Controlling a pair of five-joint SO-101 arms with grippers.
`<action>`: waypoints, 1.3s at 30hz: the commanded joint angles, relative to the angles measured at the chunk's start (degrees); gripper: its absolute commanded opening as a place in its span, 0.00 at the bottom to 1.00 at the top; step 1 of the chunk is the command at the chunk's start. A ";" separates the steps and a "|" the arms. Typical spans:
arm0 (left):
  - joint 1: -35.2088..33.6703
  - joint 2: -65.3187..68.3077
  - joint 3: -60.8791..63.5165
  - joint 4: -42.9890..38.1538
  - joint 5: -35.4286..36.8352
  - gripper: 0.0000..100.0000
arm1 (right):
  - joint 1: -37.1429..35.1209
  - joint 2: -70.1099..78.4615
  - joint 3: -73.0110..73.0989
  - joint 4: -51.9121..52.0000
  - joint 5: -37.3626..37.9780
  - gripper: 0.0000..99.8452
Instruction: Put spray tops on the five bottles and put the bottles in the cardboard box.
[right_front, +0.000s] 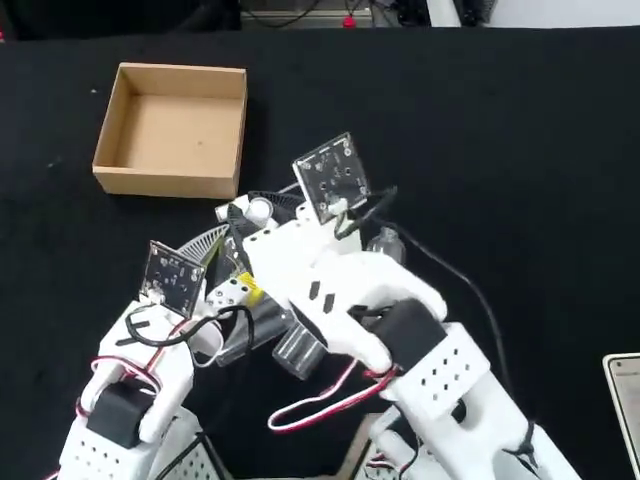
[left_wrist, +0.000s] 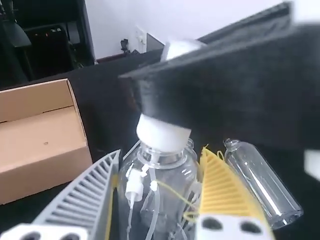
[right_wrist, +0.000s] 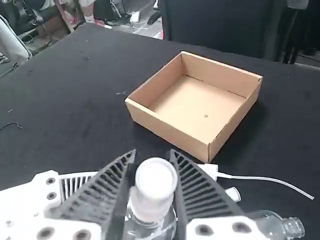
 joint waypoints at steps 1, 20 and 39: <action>0.31 0.00 -3.65 0.09 0.18 0.09 | -0.44 -0.22 -3.47 0.88 0.44 0.10; 0.04 0.00 -3.21 0.00 0.35 0.09 | -1.76 -2.95 -11.74 3.34 0.35 0.25; 0.04 0.00 -3.30 0.00 0.35 0.09 | 4.22 -2.51 -8.31 7.30 0.44 0.01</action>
